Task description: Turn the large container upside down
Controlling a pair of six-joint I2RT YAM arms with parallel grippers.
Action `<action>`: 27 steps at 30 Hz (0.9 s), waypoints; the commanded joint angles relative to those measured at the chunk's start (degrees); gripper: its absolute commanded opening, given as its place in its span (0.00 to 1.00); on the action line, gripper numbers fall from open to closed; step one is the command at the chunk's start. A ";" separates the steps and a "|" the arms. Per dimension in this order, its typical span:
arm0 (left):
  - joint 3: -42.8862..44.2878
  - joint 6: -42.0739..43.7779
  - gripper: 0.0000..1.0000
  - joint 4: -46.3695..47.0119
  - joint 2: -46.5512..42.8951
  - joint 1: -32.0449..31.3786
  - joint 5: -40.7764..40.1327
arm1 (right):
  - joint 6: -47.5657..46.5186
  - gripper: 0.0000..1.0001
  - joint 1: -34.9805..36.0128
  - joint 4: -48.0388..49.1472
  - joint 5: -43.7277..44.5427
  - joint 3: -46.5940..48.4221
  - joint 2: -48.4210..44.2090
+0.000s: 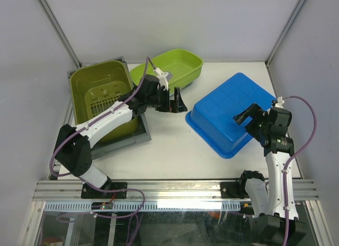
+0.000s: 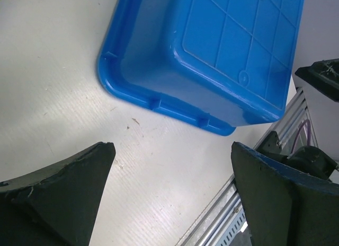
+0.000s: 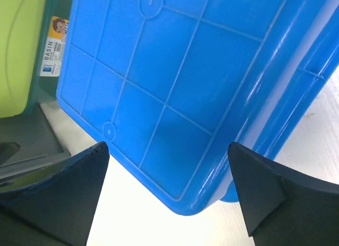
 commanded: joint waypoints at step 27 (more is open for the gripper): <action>15.72 3.02 0.99 5.73 13.15 -3.25 2.44 | 2.51 0.52 -0.35 3.12 19.52 1.52 7.91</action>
